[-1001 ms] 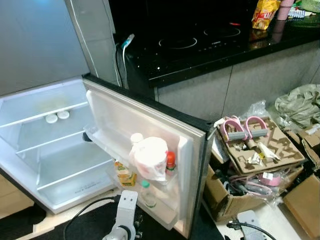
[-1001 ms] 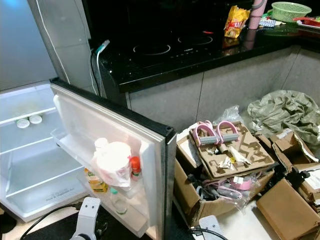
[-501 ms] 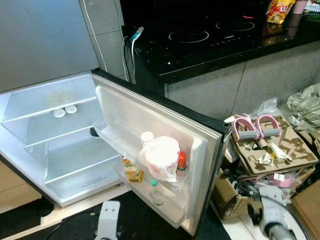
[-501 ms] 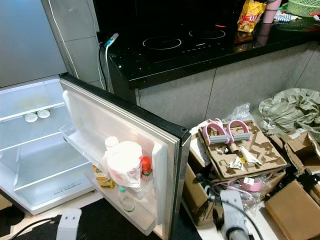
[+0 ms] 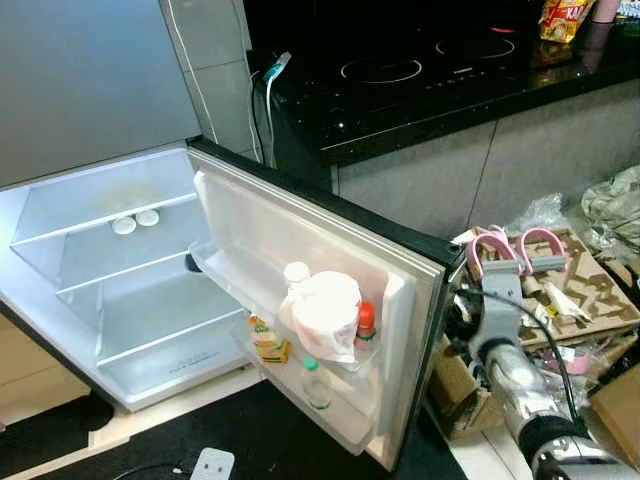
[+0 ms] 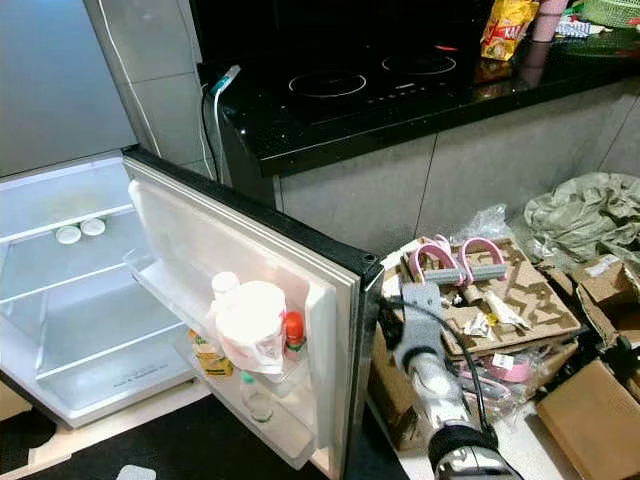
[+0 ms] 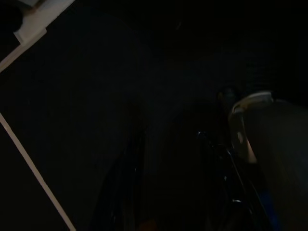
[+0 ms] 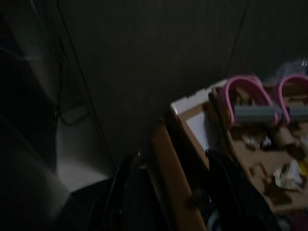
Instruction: Restocking fridge
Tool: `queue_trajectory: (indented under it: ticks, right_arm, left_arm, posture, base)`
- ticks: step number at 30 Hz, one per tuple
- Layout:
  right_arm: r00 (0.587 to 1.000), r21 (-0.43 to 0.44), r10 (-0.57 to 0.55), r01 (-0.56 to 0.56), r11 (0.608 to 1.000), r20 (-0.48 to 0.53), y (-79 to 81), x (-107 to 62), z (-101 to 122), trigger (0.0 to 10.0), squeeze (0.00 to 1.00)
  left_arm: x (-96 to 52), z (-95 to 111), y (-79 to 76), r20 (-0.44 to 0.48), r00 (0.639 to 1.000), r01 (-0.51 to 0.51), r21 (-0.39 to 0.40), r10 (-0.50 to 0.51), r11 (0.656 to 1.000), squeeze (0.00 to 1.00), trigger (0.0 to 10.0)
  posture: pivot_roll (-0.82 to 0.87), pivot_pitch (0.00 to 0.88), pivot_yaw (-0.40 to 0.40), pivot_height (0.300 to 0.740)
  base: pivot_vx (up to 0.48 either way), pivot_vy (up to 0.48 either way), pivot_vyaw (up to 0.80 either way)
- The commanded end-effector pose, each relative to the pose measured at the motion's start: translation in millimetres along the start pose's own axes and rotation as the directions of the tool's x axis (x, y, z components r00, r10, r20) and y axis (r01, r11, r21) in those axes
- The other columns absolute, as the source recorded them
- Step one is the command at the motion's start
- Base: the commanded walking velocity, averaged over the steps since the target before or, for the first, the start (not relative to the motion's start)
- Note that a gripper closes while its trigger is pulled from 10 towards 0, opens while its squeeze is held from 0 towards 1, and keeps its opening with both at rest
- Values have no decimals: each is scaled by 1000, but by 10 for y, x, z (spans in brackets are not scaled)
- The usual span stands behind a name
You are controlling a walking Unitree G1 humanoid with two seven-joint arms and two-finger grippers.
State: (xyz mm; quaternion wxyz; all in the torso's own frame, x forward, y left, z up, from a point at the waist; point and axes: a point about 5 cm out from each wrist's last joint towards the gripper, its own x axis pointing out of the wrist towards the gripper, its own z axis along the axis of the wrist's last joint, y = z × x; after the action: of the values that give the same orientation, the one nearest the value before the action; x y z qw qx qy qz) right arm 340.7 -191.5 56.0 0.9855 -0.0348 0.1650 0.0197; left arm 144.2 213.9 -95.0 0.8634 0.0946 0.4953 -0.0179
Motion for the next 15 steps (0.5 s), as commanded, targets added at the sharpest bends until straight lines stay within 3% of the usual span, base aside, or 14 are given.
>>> queue_trajectory:
  ticks: [1,4,5,6,9,10,13,14,15]
  right_arm:
    - [998,-1,55,-55,998,5,114,24,44,10000,0]
    - [991,15,133,-134,991,24,220,41,101,10000,0]
    - [949,37,314,-315,948,38,397,22,132,10000,0]
    - [949,37,314,-315,948,38,397,22,132,10000,0]
    - [851,63,522,-524,849,53,555,-53,150,10000,0]
    - [851,63,522,-524,849,53,555,-53,150,10000,0]
    - [746,88,664,-666,741,54,618,-162,162,10000,0]
    - [746,88,664,-666,741,54,618,-162,162,10000,0]
    - [709,91,703,-704,704,48,637,-205,165,10000,0]
  left_arm:
    - [-12,-102,-71,-39,999,14,11,-14,1000,0,10000]
    - [-12,-119,-103,-49,999,19,14,-18,1000,0,10000]
    - [-8,-136,-161,-74,997,32,17,-31,999,0,10000]
    - [-8,-136,-161,-74,997,32,17,-31,999,0,10000]
    - [-9,-181,-234,-126,991,41,32,-37,999,0,10000]
    - [-9,-181,-234,-126,991,41,32,-37,999,0,10000]
    - [-52,-370,-286,-234,971,73,94,-50,993,0,10000]
    - [-52,-370,-286,-234,971,73,94,-50,993,0,10000]
    - [-72,-438,-299,-266,963,85,107,-54,991,0,10000]
  posture:
    - [-115,72,65,726]
    - [-115,72,65,726]
    - [-113,74,67,726]
    - [-113,74,67,726]
    - [-112,77,71,726]
    - [-112,77,71,726]
    - [-113,81,77,726]
    - [-113,81,77,726]
    - [-116,83,81,726]
  base:
    - [0,0,0]
    - [0,0,0]
    - [0,0,0]
    - [0,0,0]
    - [0,0,0]
    - [0,0,0]
    - [0,0,0]
    - [0,0,0]
    - [0,0,0]
